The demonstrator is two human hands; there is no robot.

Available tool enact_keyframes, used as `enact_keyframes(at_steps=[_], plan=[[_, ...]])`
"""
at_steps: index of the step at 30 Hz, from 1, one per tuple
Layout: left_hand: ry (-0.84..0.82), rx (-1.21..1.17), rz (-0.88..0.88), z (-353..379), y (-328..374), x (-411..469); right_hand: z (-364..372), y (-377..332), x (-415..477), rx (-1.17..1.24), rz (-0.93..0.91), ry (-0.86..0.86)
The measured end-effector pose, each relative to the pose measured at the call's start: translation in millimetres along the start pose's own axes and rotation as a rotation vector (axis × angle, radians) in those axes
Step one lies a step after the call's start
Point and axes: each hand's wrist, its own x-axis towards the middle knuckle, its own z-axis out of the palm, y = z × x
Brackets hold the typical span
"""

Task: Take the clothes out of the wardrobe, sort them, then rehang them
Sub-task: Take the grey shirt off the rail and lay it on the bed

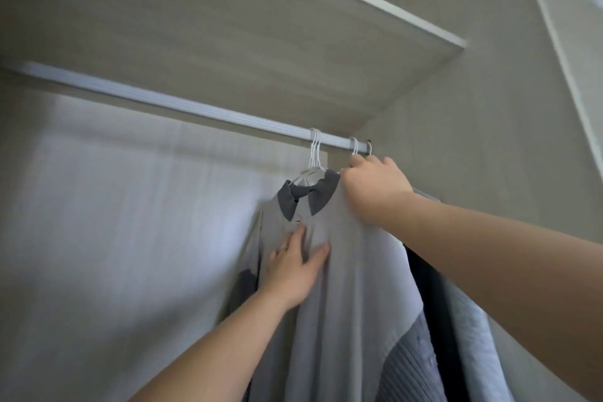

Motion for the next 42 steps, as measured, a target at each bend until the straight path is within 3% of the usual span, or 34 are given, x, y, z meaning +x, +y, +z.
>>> enact_keyframes(at_steps=[4,11,22,27,31,33,38,42], plan=[[-0.046,-0.016,0.01,14.2,-4.1,-2.5,4.9,-5.5,18.6,0.076,0.116,-0.064],[-0.036,-0.063,0.04,15.7,-6.1,-3.8,23.7,-6.6,33.3,0.133,0.239,-0.032],[-0.026,-0.04,0.016,0.4,-17.2,-5.9,22.8,-12.1,39.9,0.243,0.229,-0.011],[-0.049,-0.002,0.018,-7.4,-19.4,-4.8,10.9,-8.4,44.7,0.255,0.266,0.097],[-0.052,-0.017,0.022,-9.2,-22.9,-5.3,-9.9,3.9,54.0,0.345,0.377,-0.071],[-0.058,-0.034,0.02,-8.3,-23.8,-6.9,-6.7,7.3,51.9,0.285,0.352,-0.122],[-0.063,-0.046,0.017,-7.2,-17.8,-8.9,0.7,11.8,42.2,0.302,0.284,-0.028],[-0.061,-0.026,0.034,-6.5,-8.8,-10.8,2.0,1.0,38.2,0.275,0.221,-0.058]])
